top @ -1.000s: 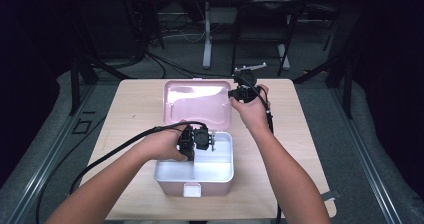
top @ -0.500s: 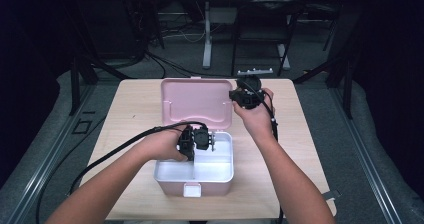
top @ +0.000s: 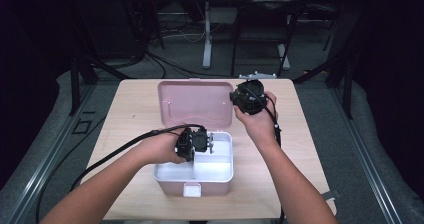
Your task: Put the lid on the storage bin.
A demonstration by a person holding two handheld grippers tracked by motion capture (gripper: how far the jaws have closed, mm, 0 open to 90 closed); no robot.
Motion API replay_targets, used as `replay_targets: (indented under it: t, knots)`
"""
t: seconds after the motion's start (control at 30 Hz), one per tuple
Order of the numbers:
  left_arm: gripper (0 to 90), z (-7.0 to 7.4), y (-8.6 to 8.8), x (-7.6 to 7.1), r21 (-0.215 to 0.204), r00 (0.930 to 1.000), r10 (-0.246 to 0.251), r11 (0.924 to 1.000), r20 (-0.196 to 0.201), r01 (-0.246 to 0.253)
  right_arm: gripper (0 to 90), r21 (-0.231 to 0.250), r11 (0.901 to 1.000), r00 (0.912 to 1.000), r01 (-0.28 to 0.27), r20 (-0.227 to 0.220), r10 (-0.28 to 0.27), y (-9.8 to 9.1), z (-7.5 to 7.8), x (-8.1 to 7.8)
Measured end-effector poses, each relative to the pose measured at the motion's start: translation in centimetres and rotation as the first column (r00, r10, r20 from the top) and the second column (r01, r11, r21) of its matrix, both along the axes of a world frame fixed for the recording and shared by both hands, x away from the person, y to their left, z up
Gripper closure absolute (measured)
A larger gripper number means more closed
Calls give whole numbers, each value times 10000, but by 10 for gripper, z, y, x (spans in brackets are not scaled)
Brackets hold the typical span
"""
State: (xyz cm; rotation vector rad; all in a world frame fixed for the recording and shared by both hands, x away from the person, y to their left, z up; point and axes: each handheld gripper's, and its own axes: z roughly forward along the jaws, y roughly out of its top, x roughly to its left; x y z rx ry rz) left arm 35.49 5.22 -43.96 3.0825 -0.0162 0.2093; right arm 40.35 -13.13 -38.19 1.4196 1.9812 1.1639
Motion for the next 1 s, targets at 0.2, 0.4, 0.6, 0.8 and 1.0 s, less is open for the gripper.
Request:
replay_targets:
  t: [0.2, 0.4, 0.6, 0.8, 1.0]
  knots:
    - [734, 6, 12, 3, -721, 9975, 672, 9950, -210, -686, 867, 72, 9999, 9998, -152, -121, 153, -1, 0, 0]
    - [688, 18, 25, -1, -1108, 9948, 1016, 9887, -7, -1010, 867, 93, 10000, 10000, -8, 14, 7, -1, -1, 1]
    - [652, 30, 43, 1, -2188, 9841, 1766, 9597, -190, -1765, 867, 56, 10000, 10000, -22, -44, 22, -1, 0, -1]
    - [592, 33, 66, 7, -3383, 9586, 2825, 8992, -350, -2774, 867, 138, 9999, 10000, -37, 39, 36, -1, 0, -1]
    - [609, 36, 87, 12, -4798, 9245, 3788, 8037, -438, -3520, 867, 186, 9998, 10000, -74, 68, 73, -2, 0, -2]
